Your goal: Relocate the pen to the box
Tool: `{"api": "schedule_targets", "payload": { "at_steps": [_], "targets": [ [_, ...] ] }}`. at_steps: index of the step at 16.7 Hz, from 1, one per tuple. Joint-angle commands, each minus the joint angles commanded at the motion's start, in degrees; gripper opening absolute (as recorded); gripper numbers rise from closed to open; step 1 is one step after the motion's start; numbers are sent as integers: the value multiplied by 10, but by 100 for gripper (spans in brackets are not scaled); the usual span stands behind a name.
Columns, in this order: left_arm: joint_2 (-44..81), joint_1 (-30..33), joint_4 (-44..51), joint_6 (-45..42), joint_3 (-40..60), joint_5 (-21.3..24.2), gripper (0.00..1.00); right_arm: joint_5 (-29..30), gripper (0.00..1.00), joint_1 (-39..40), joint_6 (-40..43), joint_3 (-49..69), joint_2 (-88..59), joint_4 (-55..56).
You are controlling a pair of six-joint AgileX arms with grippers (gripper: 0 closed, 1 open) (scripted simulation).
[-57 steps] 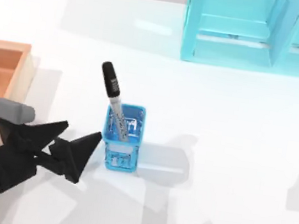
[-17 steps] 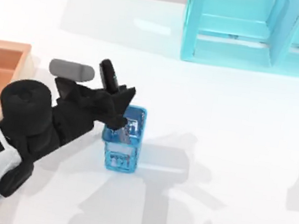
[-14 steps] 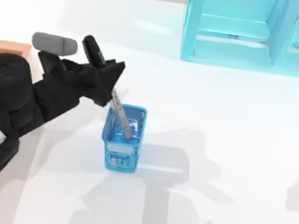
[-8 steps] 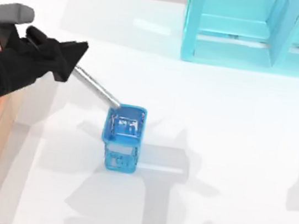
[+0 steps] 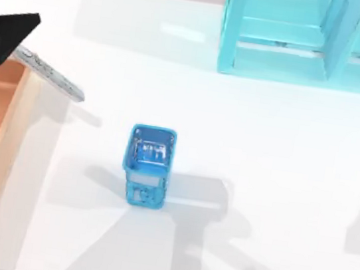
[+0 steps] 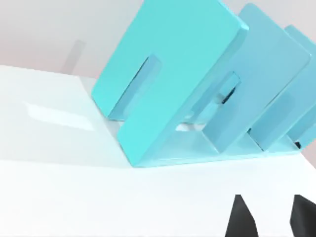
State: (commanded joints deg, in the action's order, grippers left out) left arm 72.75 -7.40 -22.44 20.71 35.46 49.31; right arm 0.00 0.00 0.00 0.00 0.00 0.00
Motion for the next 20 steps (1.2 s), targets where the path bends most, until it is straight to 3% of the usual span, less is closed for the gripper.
{"api": "schedule_targets", "payload": {
  "at_steps": [7,11,15,20],
  "targets": [
    [1,-1,7,-8,5,2,0,0,100,0,0,0,0,0],
    [15,-34,90,-92,88,-2,0,0,100,0,0,0,0,0],
    [51,-92,266,-274,232,-11,0,0,100,0,0,0,0,0],
    [122,-163,581,-611,409,-19,0,0,100,0,0,0,0,0]
  ]
}}
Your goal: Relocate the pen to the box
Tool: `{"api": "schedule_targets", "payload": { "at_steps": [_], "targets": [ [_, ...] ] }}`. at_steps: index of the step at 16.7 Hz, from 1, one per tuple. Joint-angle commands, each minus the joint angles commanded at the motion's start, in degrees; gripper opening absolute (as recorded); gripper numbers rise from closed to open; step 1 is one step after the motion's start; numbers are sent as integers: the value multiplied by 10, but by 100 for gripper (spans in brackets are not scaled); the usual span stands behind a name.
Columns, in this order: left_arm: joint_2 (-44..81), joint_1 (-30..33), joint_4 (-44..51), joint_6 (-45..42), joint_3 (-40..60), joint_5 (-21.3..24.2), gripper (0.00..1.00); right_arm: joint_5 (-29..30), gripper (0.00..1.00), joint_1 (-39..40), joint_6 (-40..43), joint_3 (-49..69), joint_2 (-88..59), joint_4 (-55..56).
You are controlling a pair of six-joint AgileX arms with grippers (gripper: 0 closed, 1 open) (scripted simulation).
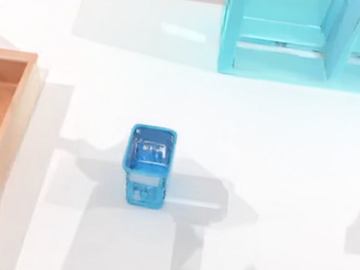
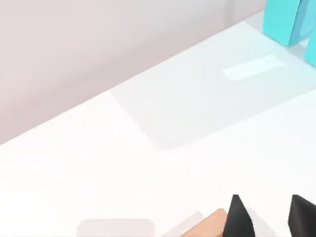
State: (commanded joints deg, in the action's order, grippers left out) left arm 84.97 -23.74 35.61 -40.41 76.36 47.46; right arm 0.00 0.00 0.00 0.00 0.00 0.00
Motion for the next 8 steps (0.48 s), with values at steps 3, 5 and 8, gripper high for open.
{"api": "schedule_targets", "payload": {
  "at_steps": [3,5,8],
  "targets": [
    [46,-31,192,-208,75,4,0,0,100,0,0,0,0,0],
    [75,-47,304,-326,109,10,0,0,100,0,0,0,0,0],
    [111,-62,438,-457,142,25,0,0,100,0,0,0,0,0]
  ]
}}
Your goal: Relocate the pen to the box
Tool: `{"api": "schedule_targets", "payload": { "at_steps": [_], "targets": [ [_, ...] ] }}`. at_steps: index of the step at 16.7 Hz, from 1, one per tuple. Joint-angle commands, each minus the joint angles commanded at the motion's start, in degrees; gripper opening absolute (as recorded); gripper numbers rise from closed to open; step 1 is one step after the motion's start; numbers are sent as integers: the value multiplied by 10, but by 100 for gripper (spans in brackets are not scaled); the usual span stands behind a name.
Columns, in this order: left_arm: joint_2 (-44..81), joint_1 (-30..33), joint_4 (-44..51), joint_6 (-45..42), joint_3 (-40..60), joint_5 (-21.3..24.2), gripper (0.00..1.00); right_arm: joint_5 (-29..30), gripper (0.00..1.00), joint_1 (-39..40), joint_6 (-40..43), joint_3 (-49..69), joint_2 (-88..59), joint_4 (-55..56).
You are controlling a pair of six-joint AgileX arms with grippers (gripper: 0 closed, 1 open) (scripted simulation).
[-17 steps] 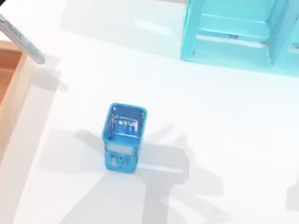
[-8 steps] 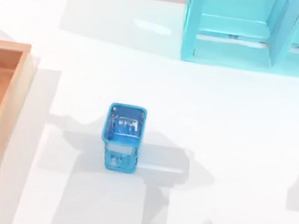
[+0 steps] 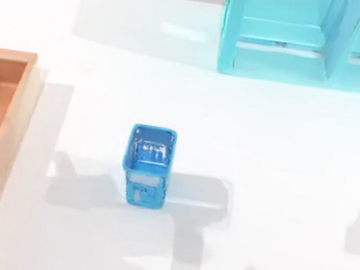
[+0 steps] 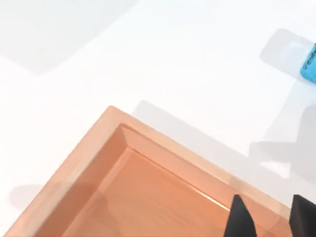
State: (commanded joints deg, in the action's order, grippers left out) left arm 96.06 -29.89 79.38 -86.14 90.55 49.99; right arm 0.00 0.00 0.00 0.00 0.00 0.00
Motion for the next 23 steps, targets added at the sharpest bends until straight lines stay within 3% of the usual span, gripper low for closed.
{"api": "schedule_targets", "payload": {
  "at_steps": [4,12,20,23],
  "targets": [
    [30,-8,97,-91,14,22,0,0,100,0,0,0,0,0],
    [32,-5,108,-102,12,27,0,0,100,0,0,0,0,0],
    [21,26,-58,-47,-120,31,0,0,100,0,0,0,0,0],
    [19,32,-80,-36,-139,31,0,0,100,0,0,0,0,0]
  ]
}}
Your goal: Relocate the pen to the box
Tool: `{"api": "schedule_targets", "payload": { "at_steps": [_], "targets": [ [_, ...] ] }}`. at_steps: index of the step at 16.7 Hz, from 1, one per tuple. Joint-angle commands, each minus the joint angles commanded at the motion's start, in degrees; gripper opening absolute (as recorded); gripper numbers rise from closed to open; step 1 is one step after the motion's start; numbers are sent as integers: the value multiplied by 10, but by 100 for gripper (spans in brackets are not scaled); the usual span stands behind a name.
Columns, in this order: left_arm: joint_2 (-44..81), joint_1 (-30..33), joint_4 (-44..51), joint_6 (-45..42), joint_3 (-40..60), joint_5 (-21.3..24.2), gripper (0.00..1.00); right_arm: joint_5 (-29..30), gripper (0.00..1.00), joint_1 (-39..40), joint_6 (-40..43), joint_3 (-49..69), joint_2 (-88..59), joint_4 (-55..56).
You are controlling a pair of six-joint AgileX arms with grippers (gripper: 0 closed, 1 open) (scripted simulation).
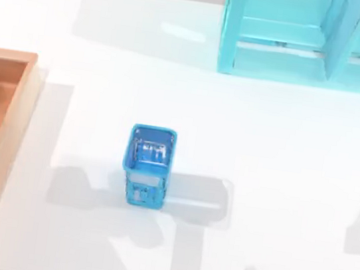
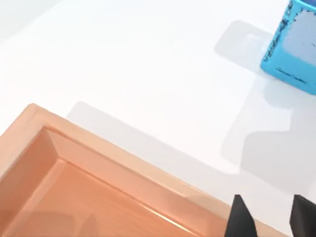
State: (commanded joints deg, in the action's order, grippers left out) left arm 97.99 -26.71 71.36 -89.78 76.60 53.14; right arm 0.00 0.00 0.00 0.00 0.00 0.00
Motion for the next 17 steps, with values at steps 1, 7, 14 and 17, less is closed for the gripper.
{"api": "schedule_targets", "payload": {
  "at_steps": [1,7,14,17],
  "targets": [
    [0,0,0,0,0,0,0,0,100,0,0,0,0,0],
    [0,0,0,0,0,0,30,0,100,0,0,0,0,0],
    [0,0,0,0,0,0,83,0,100,0,0,0,0,0],
    [0,0,0,0,0,0,100,0,100,0,0,0,0,0]
  ]
}}
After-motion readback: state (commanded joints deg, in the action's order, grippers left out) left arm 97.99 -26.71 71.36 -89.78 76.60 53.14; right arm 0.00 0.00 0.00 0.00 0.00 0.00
